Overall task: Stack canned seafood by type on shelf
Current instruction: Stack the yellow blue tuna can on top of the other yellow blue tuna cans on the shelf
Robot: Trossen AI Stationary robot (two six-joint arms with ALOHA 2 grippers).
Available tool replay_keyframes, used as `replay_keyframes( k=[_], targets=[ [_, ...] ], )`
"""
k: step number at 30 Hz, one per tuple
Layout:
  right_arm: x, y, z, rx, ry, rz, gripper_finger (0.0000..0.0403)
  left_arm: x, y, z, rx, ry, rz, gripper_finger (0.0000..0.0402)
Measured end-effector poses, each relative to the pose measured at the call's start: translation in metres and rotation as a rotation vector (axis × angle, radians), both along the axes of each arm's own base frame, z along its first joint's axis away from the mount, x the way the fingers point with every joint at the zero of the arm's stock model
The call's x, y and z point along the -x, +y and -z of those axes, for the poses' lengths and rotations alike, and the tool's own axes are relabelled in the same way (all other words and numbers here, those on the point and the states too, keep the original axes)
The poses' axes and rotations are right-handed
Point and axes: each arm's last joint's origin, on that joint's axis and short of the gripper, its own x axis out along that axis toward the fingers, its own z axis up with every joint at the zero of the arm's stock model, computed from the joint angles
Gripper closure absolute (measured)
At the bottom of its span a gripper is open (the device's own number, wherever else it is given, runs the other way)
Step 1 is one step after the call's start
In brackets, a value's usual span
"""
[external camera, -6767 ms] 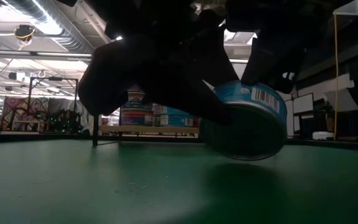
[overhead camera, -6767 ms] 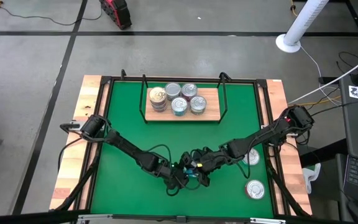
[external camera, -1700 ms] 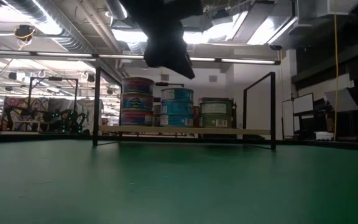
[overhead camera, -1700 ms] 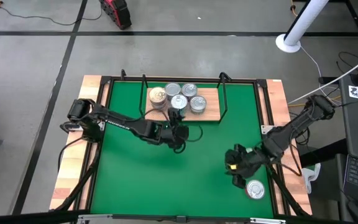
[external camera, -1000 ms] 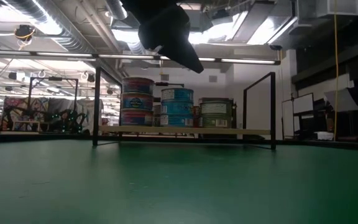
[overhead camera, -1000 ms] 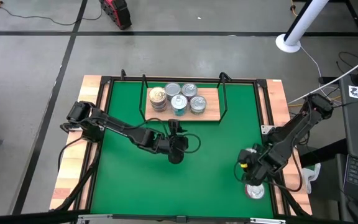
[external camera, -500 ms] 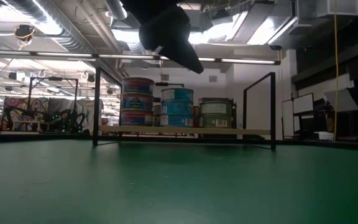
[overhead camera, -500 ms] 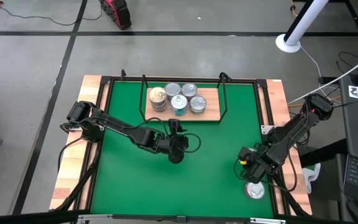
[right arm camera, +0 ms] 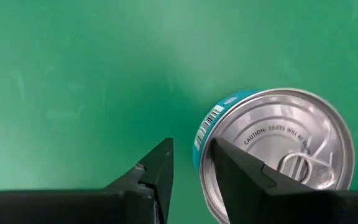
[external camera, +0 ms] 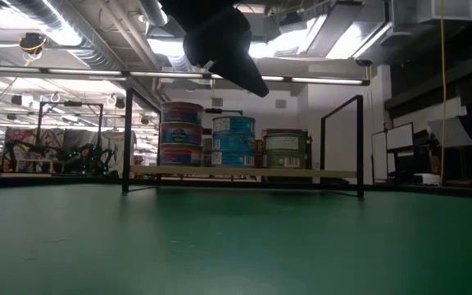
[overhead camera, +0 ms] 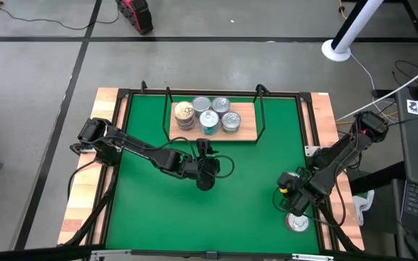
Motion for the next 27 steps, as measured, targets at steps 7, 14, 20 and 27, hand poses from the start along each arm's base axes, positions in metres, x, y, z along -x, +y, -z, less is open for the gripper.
replay_keyframes(
  k=[7, 14, 20, 27],
  targets=[
    [-0.0010, -0.0050, 0.0012, 0.084, -0.043, 0.006, 0.0303, 0.0000, 0.0000, 0.0000, 0.000, -0.001, 0.000, 0.0149],
    [-0.0005, -0.0080, 0.0011, 0.108, -0.031, 0.012, 0.0388, -0.0001, 0.0000, -0.0001, 0.000, -0.001, 0.000, 0.0149],
    [-0.0009, -0.0076, 0.0011, 0.105, -0.036, 0.011, 0.0392, -0.0001, 0.0000, 0.0001, 0.000, -0.001, 0.000, 0.0149],
    [-0.0078, -0.0004, 0.0023, 0.037, -0.107, 0.015, 0.0400, -0.0006, -0.0015, 0.0006, 0.042, 0.006, 0.038, 0.0149]
  ],
)
